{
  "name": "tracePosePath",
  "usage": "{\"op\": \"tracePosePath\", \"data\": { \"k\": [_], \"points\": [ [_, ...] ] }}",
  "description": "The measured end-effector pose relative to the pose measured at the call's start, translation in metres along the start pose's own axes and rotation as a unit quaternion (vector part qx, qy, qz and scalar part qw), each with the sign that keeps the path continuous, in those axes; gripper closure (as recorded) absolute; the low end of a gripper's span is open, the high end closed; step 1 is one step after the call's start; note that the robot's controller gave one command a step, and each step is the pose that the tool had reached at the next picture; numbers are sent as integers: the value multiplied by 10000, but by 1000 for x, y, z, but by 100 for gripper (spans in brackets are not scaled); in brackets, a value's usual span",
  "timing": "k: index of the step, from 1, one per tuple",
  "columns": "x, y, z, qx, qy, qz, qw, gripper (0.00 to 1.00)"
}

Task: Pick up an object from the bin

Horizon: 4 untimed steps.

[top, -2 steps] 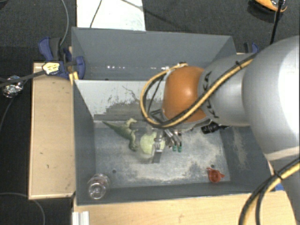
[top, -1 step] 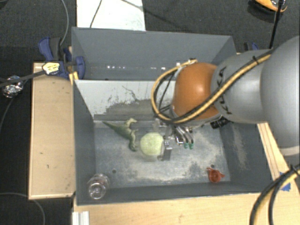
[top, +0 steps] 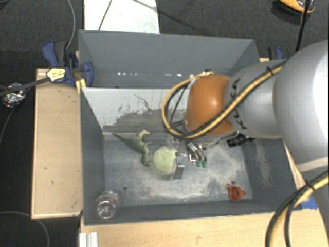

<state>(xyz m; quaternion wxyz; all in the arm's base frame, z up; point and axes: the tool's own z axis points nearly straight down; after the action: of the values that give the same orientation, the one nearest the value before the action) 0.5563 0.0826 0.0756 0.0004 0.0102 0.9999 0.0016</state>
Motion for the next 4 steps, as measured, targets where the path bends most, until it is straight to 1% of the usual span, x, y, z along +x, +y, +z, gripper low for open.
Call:
{"op": "tracePosePath", "data": {
  "k": [1, 3, 4],
  "points": [
    [-11, 1, 3, 1, -67, -742, 9972, 100],
    [-10, 1, 0, 1, -58, -740, 9972, 100],
    [-9, 1, -15, 2, -41, -738, 9973, 100]
  ]
}}
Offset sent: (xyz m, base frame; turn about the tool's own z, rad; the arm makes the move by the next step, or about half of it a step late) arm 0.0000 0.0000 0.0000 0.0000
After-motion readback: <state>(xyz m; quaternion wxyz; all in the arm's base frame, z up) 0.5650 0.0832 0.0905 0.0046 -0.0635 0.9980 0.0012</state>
